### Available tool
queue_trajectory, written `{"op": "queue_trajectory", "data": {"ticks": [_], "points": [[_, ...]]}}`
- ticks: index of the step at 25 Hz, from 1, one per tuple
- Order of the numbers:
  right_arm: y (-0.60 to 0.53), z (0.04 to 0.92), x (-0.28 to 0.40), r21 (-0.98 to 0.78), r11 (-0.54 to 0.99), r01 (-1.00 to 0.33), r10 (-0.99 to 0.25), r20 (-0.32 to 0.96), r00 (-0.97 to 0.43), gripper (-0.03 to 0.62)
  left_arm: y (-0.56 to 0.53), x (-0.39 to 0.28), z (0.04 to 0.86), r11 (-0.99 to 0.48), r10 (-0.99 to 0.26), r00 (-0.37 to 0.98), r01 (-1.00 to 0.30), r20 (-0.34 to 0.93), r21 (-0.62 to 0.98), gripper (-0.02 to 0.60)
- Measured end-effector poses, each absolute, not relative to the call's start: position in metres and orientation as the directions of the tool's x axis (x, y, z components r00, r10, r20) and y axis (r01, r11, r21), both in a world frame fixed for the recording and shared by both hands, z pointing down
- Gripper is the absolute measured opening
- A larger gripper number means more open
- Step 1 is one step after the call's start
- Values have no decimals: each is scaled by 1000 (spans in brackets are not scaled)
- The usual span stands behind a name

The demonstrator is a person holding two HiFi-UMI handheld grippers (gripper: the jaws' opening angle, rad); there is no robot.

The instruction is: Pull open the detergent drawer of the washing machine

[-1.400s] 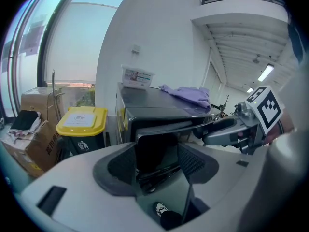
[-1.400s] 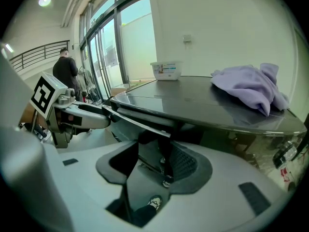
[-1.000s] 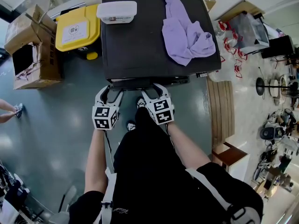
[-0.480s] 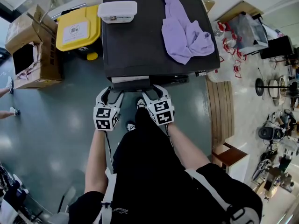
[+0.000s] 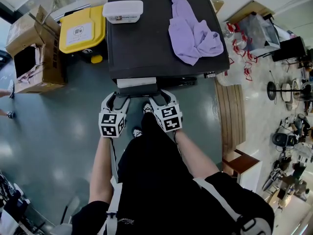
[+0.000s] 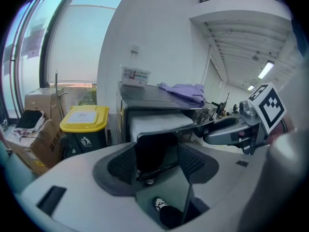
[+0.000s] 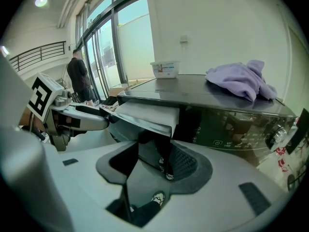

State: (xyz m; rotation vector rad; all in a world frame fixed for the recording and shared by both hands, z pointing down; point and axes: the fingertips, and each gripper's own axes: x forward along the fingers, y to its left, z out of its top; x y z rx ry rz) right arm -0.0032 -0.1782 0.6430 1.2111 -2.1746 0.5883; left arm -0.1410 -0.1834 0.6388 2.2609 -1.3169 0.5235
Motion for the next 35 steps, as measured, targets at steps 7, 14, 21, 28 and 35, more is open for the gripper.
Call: {"op": "queue_trajectory", "data": {"ticks": [7,14,21,28,35], "points": [[-168,643,-3,-100,481,-871,-614,671,-416,204,-175,-141,639,-436,-695,472,-877,542,204,272],[-160,647,-3,-103,471,-876,-615,674,-410,204,-167,-141,642,-441,-689,477,-873,546,205,270],[-154,646,-2,-102,463,-880,-619,674,-403,206,-161,-140,642,-443,-686,478,-872,548,207,270],[-145,649,-3,-101,460,-882,-621,674,-401,205,-153,-141,644,-444,-686,481,-871,545,209,272],[-142,648,-1,-101,458,-883,-618,678,-398,206,-150,-140,643,-443,-685,480,-872,548,209,271]]}}
